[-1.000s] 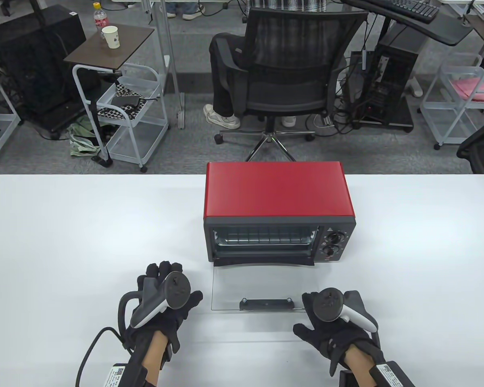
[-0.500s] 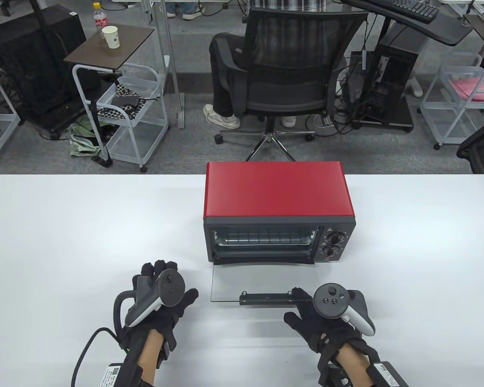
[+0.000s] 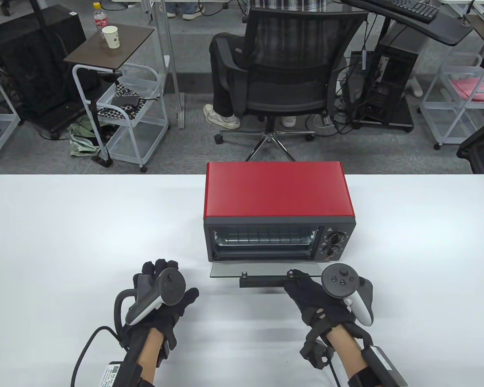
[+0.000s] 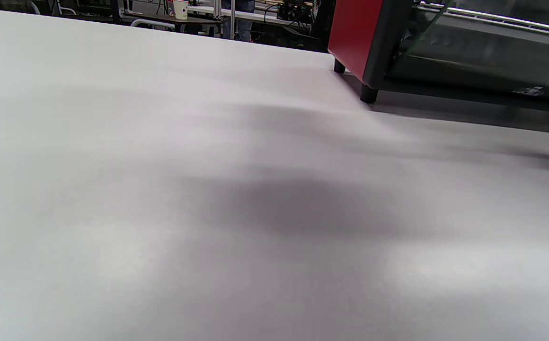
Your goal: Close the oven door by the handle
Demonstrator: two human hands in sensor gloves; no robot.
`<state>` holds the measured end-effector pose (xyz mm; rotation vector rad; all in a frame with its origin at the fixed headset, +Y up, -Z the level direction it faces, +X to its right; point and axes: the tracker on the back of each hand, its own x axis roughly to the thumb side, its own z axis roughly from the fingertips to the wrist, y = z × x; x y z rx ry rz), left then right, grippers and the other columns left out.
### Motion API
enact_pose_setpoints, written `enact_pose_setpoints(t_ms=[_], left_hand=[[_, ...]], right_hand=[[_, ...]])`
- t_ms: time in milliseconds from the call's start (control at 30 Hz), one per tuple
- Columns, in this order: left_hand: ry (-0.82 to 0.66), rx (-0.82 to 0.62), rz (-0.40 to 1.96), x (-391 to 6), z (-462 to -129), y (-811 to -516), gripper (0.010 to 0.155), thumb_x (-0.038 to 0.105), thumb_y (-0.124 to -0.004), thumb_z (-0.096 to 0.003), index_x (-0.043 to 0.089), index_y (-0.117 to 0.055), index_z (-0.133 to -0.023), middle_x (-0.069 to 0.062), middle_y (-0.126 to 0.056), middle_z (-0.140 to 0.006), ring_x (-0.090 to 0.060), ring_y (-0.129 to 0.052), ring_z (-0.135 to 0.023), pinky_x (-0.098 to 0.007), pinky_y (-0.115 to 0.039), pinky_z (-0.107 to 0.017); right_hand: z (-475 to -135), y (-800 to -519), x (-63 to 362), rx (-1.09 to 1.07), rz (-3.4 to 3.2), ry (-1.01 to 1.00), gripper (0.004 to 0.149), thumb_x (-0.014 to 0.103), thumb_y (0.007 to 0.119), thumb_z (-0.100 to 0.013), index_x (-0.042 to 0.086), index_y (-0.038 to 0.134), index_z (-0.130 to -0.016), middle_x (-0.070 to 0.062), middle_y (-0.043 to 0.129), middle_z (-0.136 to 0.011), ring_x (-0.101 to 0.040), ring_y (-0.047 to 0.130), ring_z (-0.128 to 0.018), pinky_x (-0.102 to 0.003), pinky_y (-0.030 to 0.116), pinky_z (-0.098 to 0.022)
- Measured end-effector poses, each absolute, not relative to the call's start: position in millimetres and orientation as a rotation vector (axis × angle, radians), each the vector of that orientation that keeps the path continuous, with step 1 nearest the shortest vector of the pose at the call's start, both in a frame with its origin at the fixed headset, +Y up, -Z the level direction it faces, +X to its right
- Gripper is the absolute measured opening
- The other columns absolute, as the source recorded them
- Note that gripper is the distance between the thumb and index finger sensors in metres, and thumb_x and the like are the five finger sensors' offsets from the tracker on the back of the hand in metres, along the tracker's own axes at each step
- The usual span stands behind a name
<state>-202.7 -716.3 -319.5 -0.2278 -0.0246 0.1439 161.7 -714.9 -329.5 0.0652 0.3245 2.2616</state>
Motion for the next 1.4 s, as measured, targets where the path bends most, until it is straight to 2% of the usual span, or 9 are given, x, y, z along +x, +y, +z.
enact_pose_setpoints(t_ms=[233, 533, 1067, 1267, 1400], left_hand=[[-0.014, -0.232, 0.141, -206.5, -323.0, -717.7, 0.086, 0.066, -0.057, -0.0531, 0.014, -0.027, -0.114, -0.023, -0.028, -0.12, -0.051, -0.025, -0.107, -0.062, -0.025, -0.069], [-0.005, -0.238, 0.137, -208.1, -324.3, -717.9, 0.086, 0.067, -0.057, -0.0532, 0.014, -0.027, -0.114, -0.023, -0.027, -0.12, -0.051, -0.025, -0.107, -0.062, -0.024, -0.069], [-0.007, -0.25, 0.115, -205.4, -324.8, -717.8, 0.086, 0.067, -0.057, -0.0534, 0.014, -0.026, -0.114, -0.023, -0.026, -0.12, -0.051, -0.024, -0.107, -0.062, -0.024, -0.069], [-0.009, -0.249, 0.114, -204.6, -325.2, -718.0, 0.086, 0.067, -0.057, -0.0533, 0.014, -0.026, -0.114, -0.023, -0.027, -0.12, -0.051, -0.024, -0.107, -0.062, -0.024, -0.069], [-0.013, -0.248, 0.108, -203.7, -325.2, -717.5, 0.086, 0.067, -0.057, -0.0533, 0.015, -0.027, -0.115, -0.023, -0.027, -0.12, -0.051, -0.024, -0.107, -0.062, -0.024, -0.069]], right_hand=[[-346.1, -704.8, 161.4, 0.001, 2.191, 0.249, 0.059, 0.046, 0.063, -0.051, 0.009, 0.061, -0.097, -0.014, 0.082, -0.098, -0.035, 0.084, -0.082, -0.051, 0.073, -0.061], [-366.8, -695.3, 161.1, -0.035, 2.145, 0.22, 0.058, 0.047, 0.064, -0.051, 0.01, 0.063, -0.095, -0.011, 0.086, -0.093, -0.032, 0.088, -0.078, -0.049, 0.075, -0.06], [-393.2, -687.8, 157.9, -0.099, 2.108, 0.179, 0.057, 0.046, 0.063, -0.053, 0.011, 0.059, -0.098, -0.007, 0.083, -0.094, -0.028, 0.085, -0.08, -0.047, 0.073, -0.062], [-394.0, -688.4, 158.1, -0.102, 2.119, 0.164, 0.057, 0.046, 0.062, -0.053, 0.011, 0.059, -0.099, -0.007, 0.083, -0.096, -0.028, 0.084, -0.082, -0.048, 0.072, -0.063], [-382.7, -686.3, 160.2, -0.076, 2.232, 0.037, 0.064, 0.048, 0.063, -0.052, 0.01, 0.055, -0.104, -0.018, 0.076, -0.104, -0.038, 0.078, -0.087, -0.052, 0.067, -0.065]])
